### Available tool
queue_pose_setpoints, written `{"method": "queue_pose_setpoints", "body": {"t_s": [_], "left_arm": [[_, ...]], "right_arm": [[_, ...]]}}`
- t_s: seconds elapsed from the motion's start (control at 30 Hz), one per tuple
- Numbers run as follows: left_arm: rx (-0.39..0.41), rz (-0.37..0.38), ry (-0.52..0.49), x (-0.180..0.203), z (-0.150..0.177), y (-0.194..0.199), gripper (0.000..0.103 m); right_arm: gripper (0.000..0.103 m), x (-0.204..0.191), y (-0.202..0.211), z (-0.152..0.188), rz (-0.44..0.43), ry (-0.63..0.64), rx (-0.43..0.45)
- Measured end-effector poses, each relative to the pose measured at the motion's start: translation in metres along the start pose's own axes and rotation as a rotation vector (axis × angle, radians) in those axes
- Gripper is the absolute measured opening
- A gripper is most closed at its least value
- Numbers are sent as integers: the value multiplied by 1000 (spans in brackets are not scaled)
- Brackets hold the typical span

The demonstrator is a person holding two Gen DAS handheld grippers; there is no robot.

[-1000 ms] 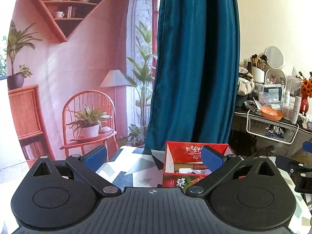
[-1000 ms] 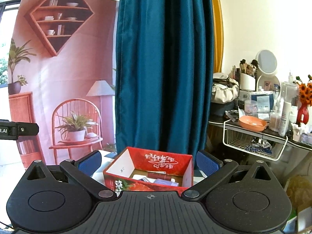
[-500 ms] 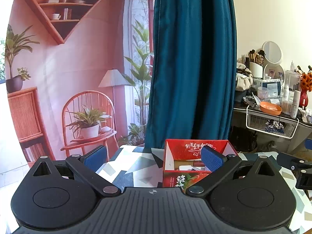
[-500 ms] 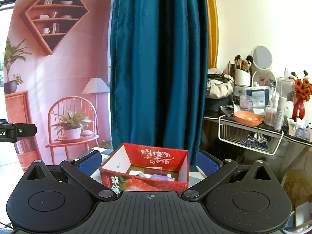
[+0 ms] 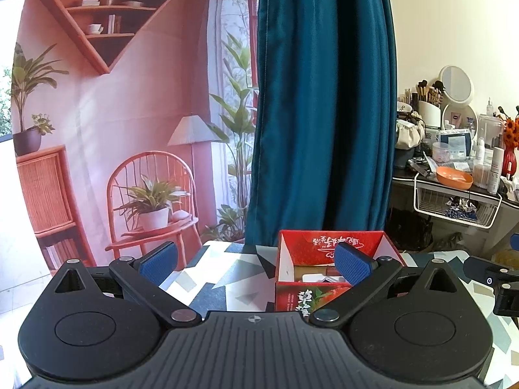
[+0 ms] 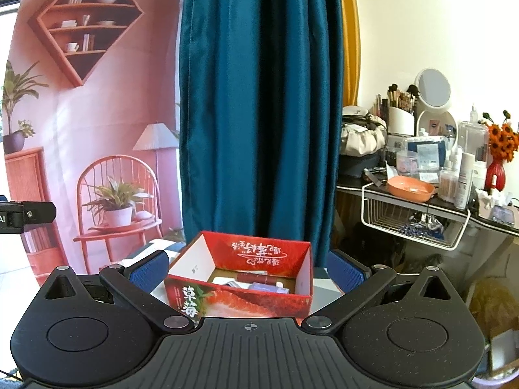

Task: Organize rigid objects

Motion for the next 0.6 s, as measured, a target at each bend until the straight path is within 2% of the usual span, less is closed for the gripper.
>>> {"method": "queue_pose_setpoints", "body": {"t_s": [0.6], "left_arm": [[-1, -2, 7, -1, 1, -2, 103]], "right_arm": [[103, 0, -3, 4, -12, -5, -19]]}}
Point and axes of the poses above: each gripper's, at about its wrist camera, not at the fingertips, and y roughly against the way its jaws point, x to its right, z to its underside, the point moved 1 cm from there along -y, roughly the way its jaws point, and after that the axes turned 5 degrees about y, right-handed, at the moved point
